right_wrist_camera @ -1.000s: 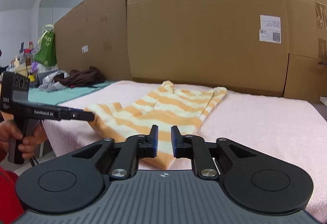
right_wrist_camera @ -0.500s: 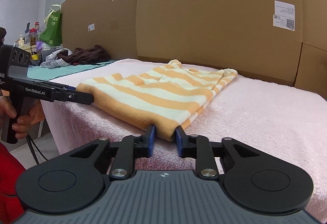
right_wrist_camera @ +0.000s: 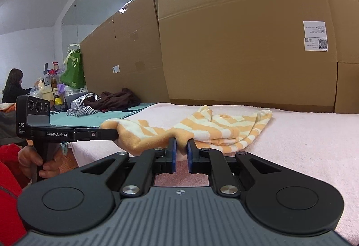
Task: Fold clothes
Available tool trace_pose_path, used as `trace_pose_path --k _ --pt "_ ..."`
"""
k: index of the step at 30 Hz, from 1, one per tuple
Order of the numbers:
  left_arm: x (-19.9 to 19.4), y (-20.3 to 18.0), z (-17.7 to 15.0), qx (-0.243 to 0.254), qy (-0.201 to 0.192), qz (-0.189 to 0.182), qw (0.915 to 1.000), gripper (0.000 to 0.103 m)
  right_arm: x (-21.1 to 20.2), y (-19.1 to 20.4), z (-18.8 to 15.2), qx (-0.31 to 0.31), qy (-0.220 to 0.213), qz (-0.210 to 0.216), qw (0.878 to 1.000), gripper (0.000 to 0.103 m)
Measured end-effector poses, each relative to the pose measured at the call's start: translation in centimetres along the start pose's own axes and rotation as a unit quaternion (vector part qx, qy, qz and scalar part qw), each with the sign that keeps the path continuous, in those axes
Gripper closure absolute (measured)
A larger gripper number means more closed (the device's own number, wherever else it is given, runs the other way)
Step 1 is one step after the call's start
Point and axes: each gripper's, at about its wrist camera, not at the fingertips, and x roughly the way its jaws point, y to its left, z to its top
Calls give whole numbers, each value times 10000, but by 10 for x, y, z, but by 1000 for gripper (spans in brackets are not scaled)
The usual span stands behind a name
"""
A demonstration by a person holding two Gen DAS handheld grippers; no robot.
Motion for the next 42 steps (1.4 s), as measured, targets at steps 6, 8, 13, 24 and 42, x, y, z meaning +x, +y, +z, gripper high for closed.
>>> trace_pose_path --k 6,8,13,24,42 --pt "8 9 -13 -429 126 -20 9990 88 2 -9 -16 536 403 2 9977 92" --pt "9 9 -7 -474 4 -67 9989 88 2 -11 -14 729 280 9 9969 92" --pt "25 22 18 -790 -124 -34 9968 87 11 -28 8 1216 -113 65 9925 92" --pt "97 70 50 -1235 158 421 9913 86 61 -63 24 1832 -427 -325 9816 92" --pt "153 114 42 -1388 342 1359 9803 85 147 -116 16 2549 339 -1066 9605 94"
